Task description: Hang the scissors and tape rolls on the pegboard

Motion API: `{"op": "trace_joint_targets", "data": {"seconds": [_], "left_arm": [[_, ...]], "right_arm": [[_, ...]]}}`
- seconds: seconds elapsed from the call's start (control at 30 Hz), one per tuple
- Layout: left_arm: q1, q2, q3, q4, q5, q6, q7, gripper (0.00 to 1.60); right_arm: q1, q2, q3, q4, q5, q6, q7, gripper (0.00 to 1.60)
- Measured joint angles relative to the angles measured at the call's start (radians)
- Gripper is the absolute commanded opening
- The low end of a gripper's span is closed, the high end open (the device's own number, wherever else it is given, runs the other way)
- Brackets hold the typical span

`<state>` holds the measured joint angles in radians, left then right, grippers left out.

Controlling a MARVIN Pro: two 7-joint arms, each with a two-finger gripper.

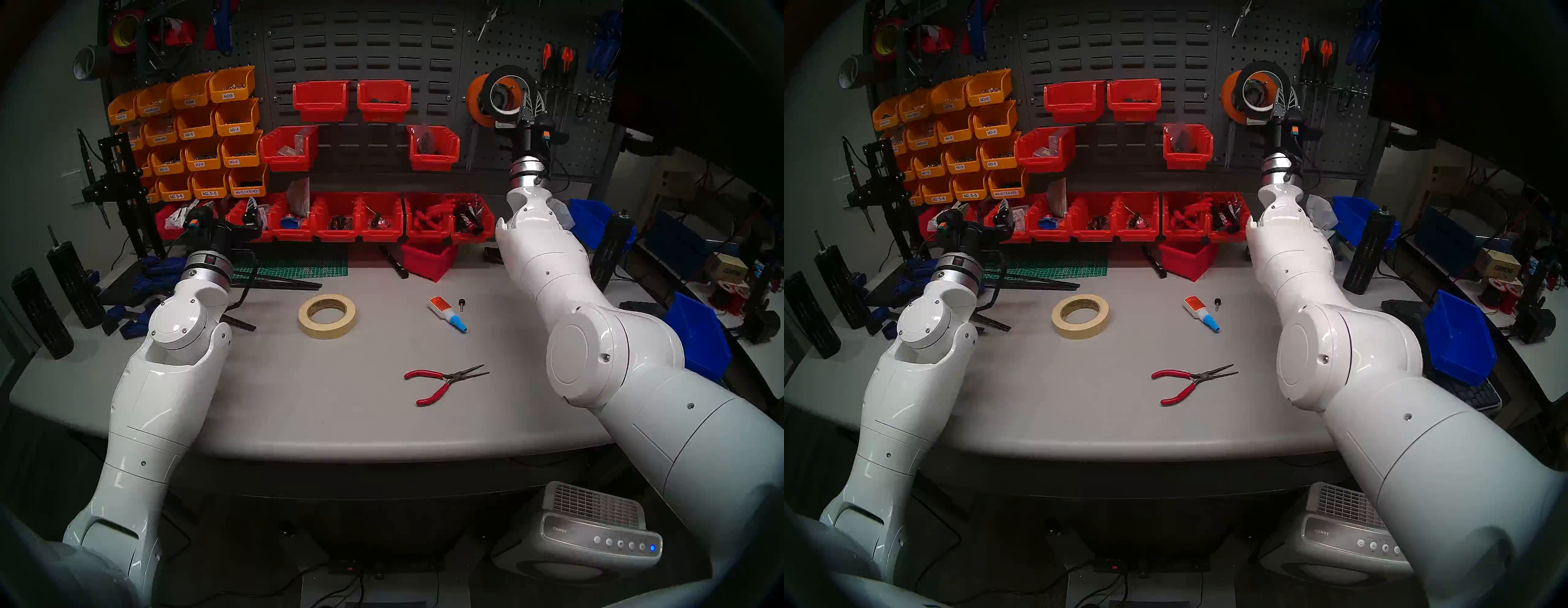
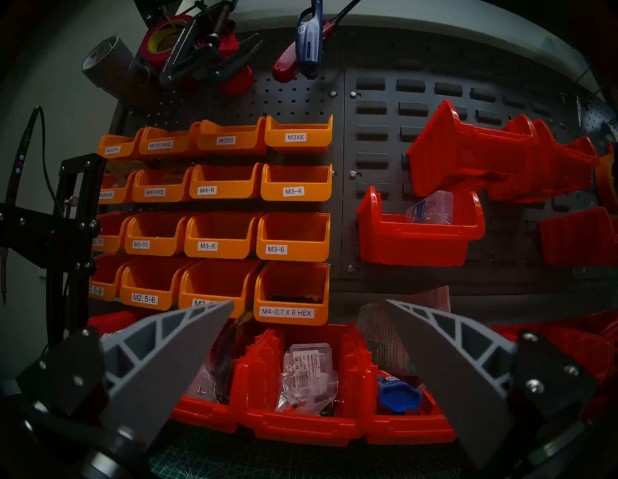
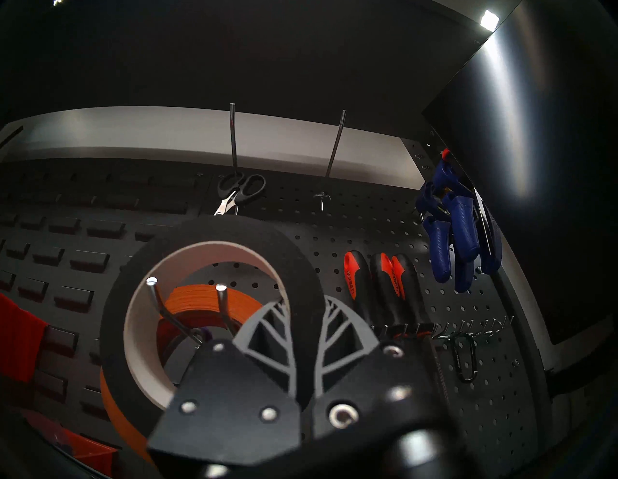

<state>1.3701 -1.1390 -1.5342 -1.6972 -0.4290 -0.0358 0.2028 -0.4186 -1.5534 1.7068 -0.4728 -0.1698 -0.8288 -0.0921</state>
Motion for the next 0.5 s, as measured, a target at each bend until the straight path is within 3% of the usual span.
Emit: {"op": "trace_joint_targets", "data": {"seconds": [0.5], "left_arm": [[0.000,0.000,0.000,0.000,0.000,0.000,0.000,1.60]], "right_arm": [[0.007,-0.013,0.020,0.006,0.064,0.057,0.067,0.00]]}}
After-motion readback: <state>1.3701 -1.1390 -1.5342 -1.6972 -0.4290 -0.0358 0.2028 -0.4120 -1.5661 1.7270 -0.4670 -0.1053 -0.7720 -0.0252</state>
